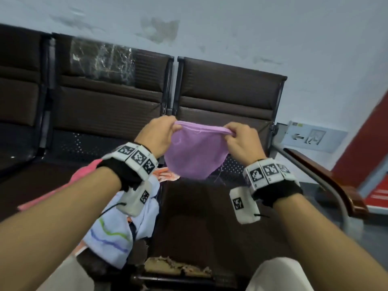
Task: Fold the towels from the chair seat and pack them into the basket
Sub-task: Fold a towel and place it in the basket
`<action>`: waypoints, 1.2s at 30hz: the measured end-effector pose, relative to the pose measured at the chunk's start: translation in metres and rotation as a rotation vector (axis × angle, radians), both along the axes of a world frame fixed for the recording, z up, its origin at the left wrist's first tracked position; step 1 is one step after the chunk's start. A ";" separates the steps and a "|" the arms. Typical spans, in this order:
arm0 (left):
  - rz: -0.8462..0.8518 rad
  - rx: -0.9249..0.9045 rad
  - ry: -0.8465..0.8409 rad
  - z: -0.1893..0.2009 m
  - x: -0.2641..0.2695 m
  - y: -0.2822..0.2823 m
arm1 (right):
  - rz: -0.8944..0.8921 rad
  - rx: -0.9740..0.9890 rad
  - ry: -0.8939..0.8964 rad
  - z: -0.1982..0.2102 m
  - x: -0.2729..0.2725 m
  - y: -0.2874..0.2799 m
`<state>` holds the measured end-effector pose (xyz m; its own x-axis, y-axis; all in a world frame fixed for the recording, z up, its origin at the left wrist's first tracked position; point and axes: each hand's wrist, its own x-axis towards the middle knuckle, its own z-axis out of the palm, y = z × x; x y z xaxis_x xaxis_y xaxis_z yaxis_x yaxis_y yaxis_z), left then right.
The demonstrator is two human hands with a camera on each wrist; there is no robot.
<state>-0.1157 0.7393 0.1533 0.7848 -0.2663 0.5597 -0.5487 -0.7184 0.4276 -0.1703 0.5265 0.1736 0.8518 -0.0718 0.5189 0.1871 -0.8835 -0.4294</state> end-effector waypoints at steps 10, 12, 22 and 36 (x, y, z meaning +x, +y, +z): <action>-0.467 0.421 0.578 -0.113 -0.083 0.015 | 0.299 -0.323 0.727 -0.111 -0.092 -0.009; -0.474 0.459 0.650 -0.126 -0.087 0.014 | 0.323 -0.333 0.779 -0.121 -0.098 -0.010; -0.287 0.046 0.580 -0.144 -0.028 -0.003 | 0.137 0.110 0.680 -0.151 -0.035 -0.034; -0.027 0.178 0.617 -0.215 0.045 -0.027 | 0.310 -0.318 0.737 -0.207 0.032 -0.037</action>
<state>-0.0709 0.7127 -0.0614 0.9402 -0.3374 -0.0469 -0.2588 -0.7969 0.5459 -0.1381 0.4900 -0.0335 0.9363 0.2752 -0.2182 0.2111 -0.9375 -0.2767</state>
